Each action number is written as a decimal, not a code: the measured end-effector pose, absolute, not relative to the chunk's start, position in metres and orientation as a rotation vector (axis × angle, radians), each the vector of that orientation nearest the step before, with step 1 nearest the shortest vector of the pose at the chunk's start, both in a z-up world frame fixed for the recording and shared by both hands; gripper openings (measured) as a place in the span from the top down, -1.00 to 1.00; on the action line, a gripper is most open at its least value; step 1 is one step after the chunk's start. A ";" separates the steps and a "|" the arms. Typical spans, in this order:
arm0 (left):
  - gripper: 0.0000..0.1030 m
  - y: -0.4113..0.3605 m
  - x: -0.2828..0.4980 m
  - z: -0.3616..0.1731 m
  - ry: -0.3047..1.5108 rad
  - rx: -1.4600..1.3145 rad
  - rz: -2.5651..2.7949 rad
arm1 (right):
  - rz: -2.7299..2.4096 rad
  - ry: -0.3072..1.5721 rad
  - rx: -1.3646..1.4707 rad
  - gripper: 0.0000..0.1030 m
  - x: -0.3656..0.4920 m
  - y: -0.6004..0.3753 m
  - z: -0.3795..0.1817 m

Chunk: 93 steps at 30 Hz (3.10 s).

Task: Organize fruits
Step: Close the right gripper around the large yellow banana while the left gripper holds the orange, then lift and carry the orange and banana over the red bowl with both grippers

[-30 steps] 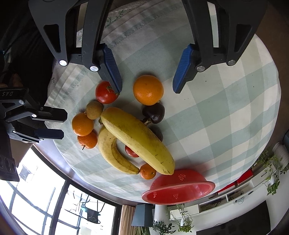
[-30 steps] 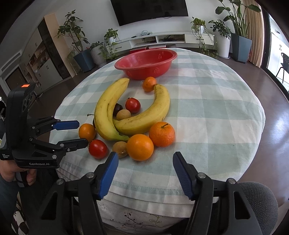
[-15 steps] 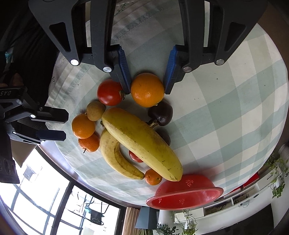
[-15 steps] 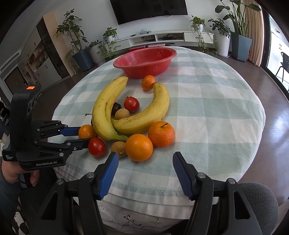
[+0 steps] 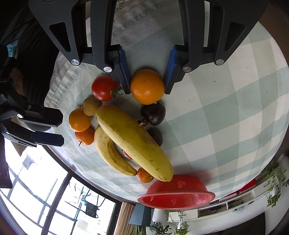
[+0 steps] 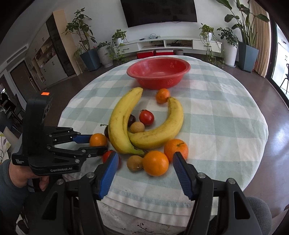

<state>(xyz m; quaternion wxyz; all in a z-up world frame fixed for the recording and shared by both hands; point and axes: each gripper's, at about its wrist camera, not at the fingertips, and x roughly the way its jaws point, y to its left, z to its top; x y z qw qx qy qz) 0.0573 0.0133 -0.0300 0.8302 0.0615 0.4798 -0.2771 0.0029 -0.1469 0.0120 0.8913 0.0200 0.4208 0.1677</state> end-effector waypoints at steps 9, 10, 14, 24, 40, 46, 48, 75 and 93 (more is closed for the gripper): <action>0.34 0.061 0.060 -0.015 0.936 -0.071 -0.502 | 0.431 0.928 -0.016 -0.15 0.058 -0.100 0.019; 0.34 0.064 0.061 -0.014 0.931 -0.081 -0.494 | 0.426 0.953 -0.022 -0.14 0.065 -0.098 0.017; 0.34 0.067 0.063 -0.015 0.934 -0.072 -0.466 | 0.419 1.017 -0.070 0.01 0.079 -0.087 0.009; 0.34 0.072 0.060 -0.016 0.924 -0.087 -0.461 | 0.423 1.140 -0.143 0.14 0.099 -0.069 -0.010; 0.34 0.072 0.058 -0.013 0.909 -0.094 -0.473 | 0.445 1.179 -0.214 0.20 0.110 -0.061 -0.020; 0.34 0.071 0.058 -0.013 0.904 -0.094 -0.473 | 0.489 1.182 -0.165 0.27 0.108 -0.063 -0.020; 0.34 0.072 0.058 -0.013 0.905 -0.094 -0.473 | 0.510 1.186 -0.141 0.29 0.106 -0.065 -0.020; 0.34 0.076 0.059 -0.009 0.882 -0.120 -0.470 | 0.542 1.018 0.087 0.32 0.092 -0.108 0.028; 0.34 0.076 0.090 0.030 0.838 -0.147 -0.474 | 0.467 0.906 0.202 0.32 0.152 -0.174 0.050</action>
